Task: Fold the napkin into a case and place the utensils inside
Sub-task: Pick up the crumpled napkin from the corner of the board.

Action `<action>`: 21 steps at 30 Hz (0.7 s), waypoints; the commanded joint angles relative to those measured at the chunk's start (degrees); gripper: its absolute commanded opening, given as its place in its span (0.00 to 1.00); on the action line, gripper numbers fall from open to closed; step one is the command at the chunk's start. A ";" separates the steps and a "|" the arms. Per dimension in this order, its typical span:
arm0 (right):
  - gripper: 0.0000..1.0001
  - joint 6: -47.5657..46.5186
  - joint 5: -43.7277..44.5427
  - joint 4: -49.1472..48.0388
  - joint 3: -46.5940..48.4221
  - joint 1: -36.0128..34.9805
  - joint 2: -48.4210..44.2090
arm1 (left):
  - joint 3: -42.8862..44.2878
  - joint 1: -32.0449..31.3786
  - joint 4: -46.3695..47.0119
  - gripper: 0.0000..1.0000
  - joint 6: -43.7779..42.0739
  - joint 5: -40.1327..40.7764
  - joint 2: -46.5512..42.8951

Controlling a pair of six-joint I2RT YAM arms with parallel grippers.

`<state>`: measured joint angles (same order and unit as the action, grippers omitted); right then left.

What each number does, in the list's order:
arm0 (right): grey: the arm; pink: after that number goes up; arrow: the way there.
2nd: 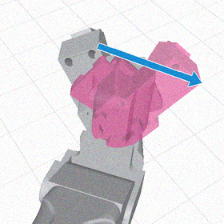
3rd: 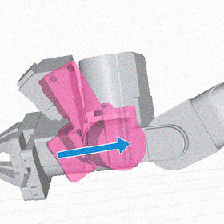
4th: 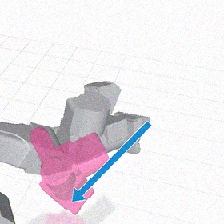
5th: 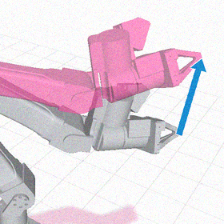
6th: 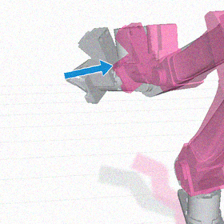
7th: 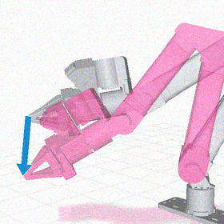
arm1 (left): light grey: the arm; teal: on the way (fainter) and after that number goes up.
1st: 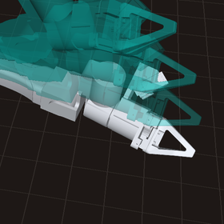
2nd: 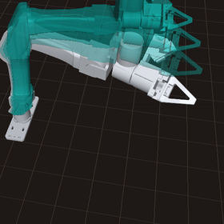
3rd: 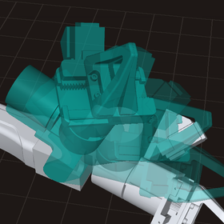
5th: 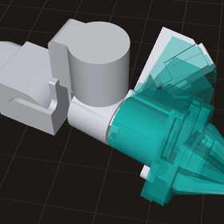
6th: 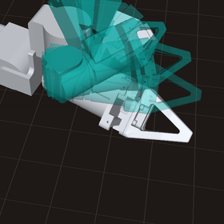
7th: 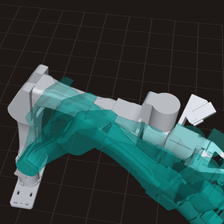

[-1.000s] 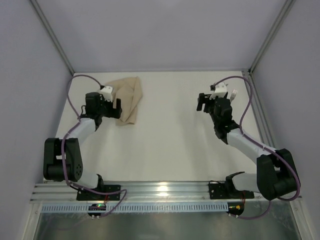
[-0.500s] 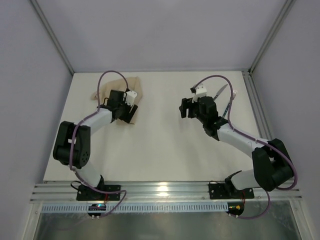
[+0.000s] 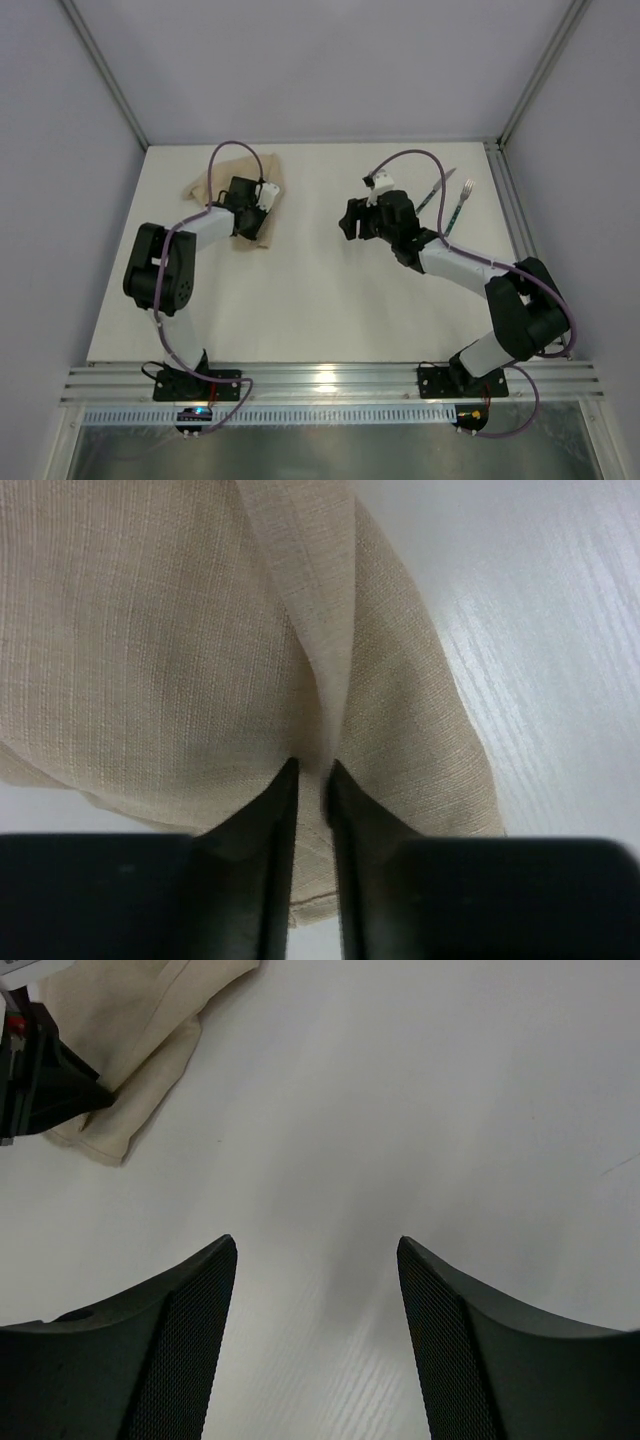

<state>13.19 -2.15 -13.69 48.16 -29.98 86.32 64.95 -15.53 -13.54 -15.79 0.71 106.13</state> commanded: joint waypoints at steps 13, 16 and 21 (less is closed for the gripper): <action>0.66 5.71 -7.16 -2.57 4.57 -1.49 0.17 | 11.06 3.83 -13.25 0.00 2.61 -2.19 -14.18; 0.66 5.44 -6.90 -1.95 4.49 -1.58 -2.21 | 19.67 11.64 -21.68 0.00 3.92 -8.34 -17.00; 0.66 4.65 -6.20 -0.02 4.84 -1.49 -5.28 | 31.81 18.25 -33.90 0.00 0.33 -10.55 -21.22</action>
<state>17.98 -8.32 -14.00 50.35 -31.40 84.66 91.26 1.13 -35.92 -13.76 -5.82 89.65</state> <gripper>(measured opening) 0.661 0.006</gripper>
